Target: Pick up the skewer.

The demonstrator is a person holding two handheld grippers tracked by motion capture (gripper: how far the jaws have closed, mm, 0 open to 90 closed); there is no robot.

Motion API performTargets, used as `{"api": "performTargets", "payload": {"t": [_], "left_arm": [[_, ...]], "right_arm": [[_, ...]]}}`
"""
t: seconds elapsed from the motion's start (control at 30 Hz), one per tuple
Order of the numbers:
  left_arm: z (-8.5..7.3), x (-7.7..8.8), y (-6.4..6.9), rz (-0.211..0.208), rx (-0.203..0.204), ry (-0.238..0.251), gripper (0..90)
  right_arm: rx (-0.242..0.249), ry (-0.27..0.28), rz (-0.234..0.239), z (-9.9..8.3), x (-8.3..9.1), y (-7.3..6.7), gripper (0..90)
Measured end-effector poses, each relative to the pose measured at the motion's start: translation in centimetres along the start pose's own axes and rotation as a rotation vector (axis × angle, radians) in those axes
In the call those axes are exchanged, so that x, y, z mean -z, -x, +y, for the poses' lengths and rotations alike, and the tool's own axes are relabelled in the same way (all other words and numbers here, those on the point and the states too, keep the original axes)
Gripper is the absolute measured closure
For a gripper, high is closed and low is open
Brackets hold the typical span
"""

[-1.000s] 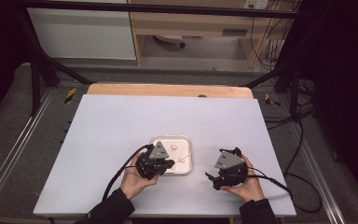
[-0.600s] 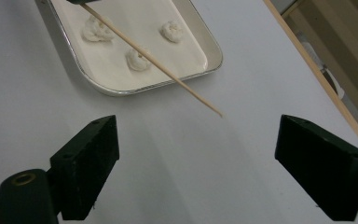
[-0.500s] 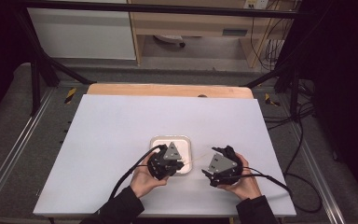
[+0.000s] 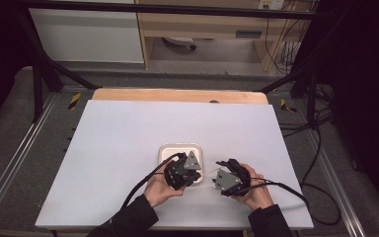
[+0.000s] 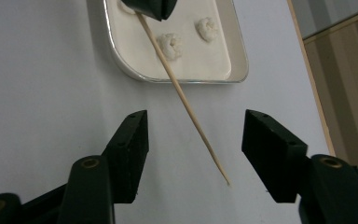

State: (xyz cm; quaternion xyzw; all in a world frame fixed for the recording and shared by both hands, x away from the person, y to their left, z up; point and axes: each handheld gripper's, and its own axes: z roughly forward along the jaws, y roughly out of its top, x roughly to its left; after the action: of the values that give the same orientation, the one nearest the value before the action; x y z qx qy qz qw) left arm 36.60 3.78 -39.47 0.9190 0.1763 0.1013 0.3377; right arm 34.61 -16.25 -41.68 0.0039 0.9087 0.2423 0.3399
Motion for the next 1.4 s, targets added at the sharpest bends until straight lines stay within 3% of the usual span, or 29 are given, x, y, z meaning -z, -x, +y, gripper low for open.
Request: {"api": "performTargets", "payload": {"t": [0.1, 0.13, 0.17, 0.2, 0.4, 0.7, 0.87, 1.1, 1.4], "left_arm": [[0.3, 0.03, 0.06, -0.006, -0.014, -0.011, 88.6], [0.37, 0.01, 0.09, -0.007, -0.016, -0.012, 88.7], [0.43, -0.03, 0.15, -0.008, -0.016, -0.012, 88.7], [0.46, -0.09, 0.21, -0.009, -0.017, -0.013, 88.7], [0.56, -0.25, 0.37, -0.017, -0.019, -0.016, 88.7], [0.76, -0.21, 0.48, -0.026, -0.029, -0.019, 88.7], [0.77, -0.34, 0.51, -0.032, -0.035, -0.017, 88.7], [0.71, -0.43, 0.62, -0.036, -0.038, -0.016, 88.7], [0.7, -0.41, 0.58, -0.041, -0.039, -0.017, 88.6]], "right_arm": [[0.035, -0.005, 0.013, 0.18, -0.06, -0.21, 48.6], [0.071, -0.004, -0.001, 0.18, -0.18, -0.11, 50.3], [0.064, -0.006, 0.012, 0.25, -0.13, -0.25, 51.7], [0.093, -0.007, 0.007, 0.27, -0.21, -0.25, 55.1], [0.137, -0.01, 0.012, 0.3, -0.33, -0.3, 62.8], [0.241, -0.005, 0.023, 0.37, -0.56, -0.25, 74.0], [0.251, 0.0, 0.028, 0.45, -0.62, -0.41, 78.4], [0.315, -0.015, 0.039, 0.33, -0.55, -0.54, 85.6], [0.345, -0.012, 0.061, 0.29, -0.47, -0.63, 88.5]]}}
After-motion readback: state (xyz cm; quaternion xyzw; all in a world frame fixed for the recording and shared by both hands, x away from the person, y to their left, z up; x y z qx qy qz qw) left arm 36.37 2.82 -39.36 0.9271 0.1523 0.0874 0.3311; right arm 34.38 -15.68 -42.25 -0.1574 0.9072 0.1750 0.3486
